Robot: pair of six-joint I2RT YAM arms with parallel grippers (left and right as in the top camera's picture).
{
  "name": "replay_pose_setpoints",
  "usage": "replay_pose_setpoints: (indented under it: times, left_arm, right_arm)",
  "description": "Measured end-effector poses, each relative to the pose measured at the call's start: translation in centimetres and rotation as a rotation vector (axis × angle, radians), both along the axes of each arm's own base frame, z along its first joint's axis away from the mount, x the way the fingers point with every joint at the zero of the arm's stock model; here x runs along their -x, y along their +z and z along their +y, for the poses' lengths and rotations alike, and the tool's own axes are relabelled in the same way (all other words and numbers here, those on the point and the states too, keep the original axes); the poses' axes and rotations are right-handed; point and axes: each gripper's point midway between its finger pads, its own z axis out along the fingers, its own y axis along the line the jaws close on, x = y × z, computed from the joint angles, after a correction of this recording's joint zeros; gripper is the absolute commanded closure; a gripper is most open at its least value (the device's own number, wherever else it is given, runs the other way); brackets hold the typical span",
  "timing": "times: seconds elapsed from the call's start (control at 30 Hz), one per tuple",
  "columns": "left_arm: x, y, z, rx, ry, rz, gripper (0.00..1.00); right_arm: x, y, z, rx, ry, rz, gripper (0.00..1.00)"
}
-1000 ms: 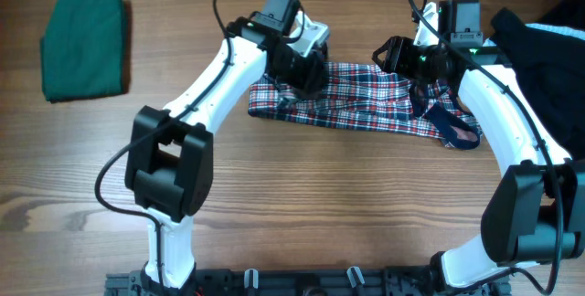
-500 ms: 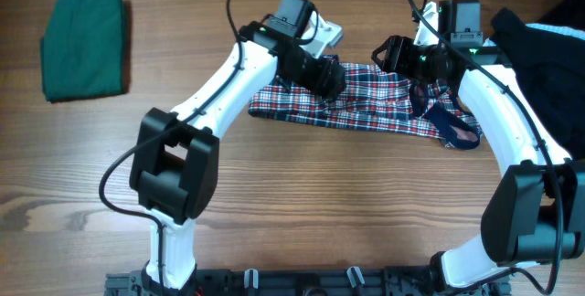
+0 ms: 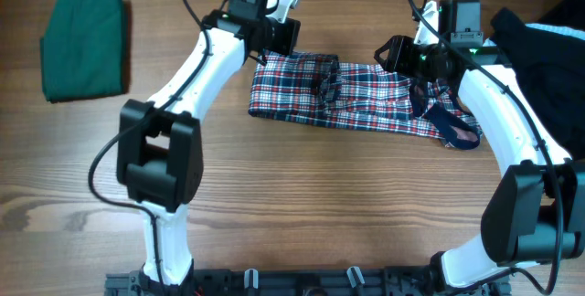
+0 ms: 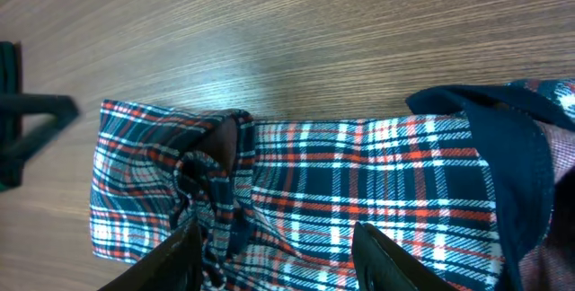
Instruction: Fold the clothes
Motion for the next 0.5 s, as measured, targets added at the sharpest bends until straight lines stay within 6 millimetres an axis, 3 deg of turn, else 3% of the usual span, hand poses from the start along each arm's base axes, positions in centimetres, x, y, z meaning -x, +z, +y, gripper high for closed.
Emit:
replay_pose_setpoints:
  times: [0.17, 0.5]
  left_arm:
    - [1.0, -3.5, -1.1, -0.004, 0.024, 0.098, 0.96]
    - [3.8, -5.9, -6.7, 0.002, -0.043, 0.146, 0.96]
  right_arm:
    - [-0.1, -0.1, -0.2, 0.012, -0.008, 0.0, 0.47]
    - [-0.1, -0.1, -0.4, 0.019, -0.012, -0.001, 0.46]
